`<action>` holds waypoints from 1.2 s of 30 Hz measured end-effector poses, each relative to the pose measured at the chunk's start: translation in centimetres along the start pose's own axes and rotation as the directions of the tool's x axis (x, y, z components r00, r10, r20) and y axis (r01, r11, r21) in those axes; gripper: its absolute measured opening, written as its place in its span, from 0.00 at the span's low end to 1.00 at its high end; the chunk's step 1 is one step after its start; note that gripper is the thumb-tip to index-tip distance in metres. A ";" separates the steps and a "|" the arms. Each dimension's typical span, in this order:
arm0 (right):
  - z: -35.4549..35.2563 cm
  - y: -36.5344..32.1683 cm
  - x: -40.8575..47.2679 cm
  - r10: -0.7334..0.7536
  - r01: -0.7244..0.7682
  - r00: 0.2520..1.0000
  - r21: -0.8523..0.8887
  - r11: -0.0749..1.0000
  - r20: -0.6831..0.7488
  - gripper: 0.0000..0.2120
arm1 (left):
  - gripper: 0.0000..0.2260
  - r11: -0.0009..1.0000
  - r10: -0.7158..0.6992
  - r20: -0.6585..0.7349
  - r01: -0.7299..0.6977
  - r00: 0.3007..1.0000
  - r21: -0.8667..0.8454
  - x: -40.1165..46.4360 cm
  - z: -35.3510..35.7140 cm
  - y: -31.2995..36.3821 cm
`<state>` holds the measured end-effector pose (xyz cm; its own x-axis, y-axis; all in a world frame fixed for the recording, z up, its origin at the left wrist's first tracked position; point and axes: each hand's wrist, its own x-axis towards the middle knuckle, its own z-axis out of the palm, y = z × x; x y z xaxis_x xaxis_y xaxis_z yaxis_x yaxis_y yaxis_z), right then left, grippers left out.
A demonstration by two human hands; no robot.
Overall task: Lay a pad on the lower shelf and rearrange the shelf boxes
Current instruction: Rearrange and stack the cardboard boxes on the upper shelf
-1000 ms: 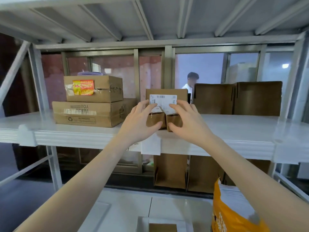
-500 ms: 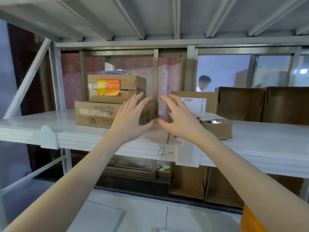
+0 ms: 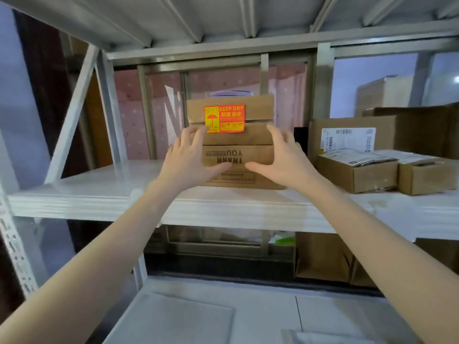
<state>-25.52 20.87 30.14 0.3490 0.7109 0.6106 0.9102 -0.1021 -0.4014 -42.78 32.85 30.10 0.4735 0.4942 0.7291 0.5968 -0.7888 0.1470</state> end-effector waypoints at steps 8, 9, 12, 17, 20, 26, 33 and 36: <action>1.0 0.6 0.6 0.164 -0.163 0.986 -0.048 0.985 0.023 0.45 | 0.45 0.992 -0.127 0.166 0.129 0.978 -0.004 1.1 0.7 -4.0; 1.0 0.5 0.7 0.171 -0.169 0.985 -0.057 0.984 0.023 0.46 | 0.45 0.988 -0.147 0.195 0.155 0.970 -0.024 1.3 0.8 -4.2; 0.9 0.2 0.6 0.172 -0.170 0.985 -0.076 0.982 0.016 0.46 | 0.45 0.978 -0.167 0.268 0.194 0.949 -0.077 1.8 1.5 -4.5; 1.0 -0.1 0.3 0.166 -0.167 0.986 -0.111 0.980 -0.022 0.41 | 0.45 0.974 -0.170 0.194 0.195 0.966 -0.118 1.9 1.9 -4.4; 0.9 -0.3 0.3 0.169 -0.170 0.985 -0.102 0.980 -0.025 0.39 | 0.46 0.964 -0.188 0.154 0.213 0.970 -0.162 2.1 2.1 -4.3; 1.2 -1.0 0.3 0.160 -0.166 0.985 -0.101 0.981 -0.067 0.38 | 0.46 0.953 -0.204 0.144 0.231 0.968 -0.197 2.3 2.2 -4.8; 2.5 -2.9 0.8 0.145 -0.154 0.987 -0.147 0.977 -0.073 0.41 | 0.45 0.954 -0.203 0.136 0.228 0.970 -0.194 2.2 1.6 -7.2; 3.7 -4.7 1.2 0.126 -0.135 0.990 -0.145 0.980 -0.068 0.40 | 0.45 0.954 -0.226 0.140 0.248 0.964 -0.168 2.2 0.8 -9.3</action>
<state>-30.15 24.82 30.23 0.4754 0.6431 0.6003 0.8774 -0.2966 -0.3772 -46.73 41.56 29.84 0.4119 0.7061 0.5760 0.5779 -0.6912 0.4339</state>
